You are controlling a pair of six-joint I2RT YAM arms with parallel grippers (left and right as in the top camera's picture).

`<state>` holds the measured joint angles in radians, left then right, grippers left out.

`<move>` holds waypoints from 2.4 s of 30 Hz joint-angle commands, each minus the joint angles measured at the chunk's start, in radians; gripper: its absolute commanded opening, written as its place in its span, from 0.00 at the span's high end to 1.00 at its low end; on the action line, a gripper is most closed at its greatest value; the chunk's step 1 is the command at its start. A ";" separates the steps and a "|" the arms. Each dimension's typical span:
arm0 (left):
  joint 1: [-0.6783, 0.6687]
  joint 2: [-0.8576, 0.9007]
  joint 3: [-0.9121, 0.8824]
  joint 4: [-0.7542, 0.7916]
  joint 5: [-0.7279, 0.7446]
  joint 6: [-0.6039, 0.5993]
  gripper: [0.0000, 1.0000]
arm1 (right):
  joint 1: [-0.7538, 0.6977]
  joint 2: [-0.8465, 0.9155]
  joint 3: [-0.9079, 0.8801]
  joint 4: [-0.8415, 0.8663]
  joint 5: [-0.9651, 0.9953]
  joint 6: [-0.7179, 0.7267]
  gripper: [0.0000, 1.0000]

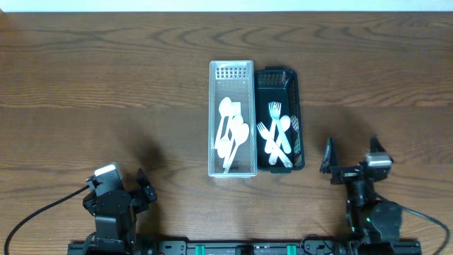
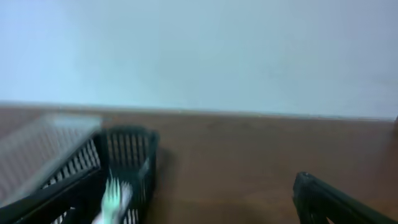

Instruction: Pack container

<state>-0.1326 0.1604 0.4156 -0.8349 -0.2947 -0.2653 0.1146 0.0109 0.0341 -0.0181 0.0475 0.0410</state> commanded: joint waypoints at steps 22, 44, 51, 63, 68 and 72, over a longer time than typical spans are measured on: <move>0.002 -0.006 0.006 -0.002 -0.003 -0.006 0.02 | -0.005 0.002 -0.027 -0.059 -0.035 -0.046 0.01; 0.099 -0.158 -0.088 0.279 0.281 0.321 0.02 | -0.005 0.002 -0.027 -0.059 -0.035 -0.046 0.01; 0.123 -0.159 -0.276 0.525 0.356 0.385 0.02 | -0.005 0.002 -0.027 -0.059 -0.035 -0.046 0.01; 0.123 -0.159 -0.333 0.568 0.370 0.385 0.02 | -0.005 0.002 -0.027 -0.059 -0.035 -0.046 0.01; 0.123 -0.159 -0.333 0.569 0.370 0.385 0.02 | -0.005 0.002 -0.027 -0.059 -0.035 -0.046 0.01; 0.123 -0.159 -0.334 0.664 0.378 0.388 0.02 | -0.005 0.002 -0.027 -0.059 -0.035 -0.046 0.01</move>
<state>-0.0147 0.0101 0.0971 -0.2108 0.0647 0.1074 0.1146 0.0174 0.0074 -0.0704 0.0174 0.0097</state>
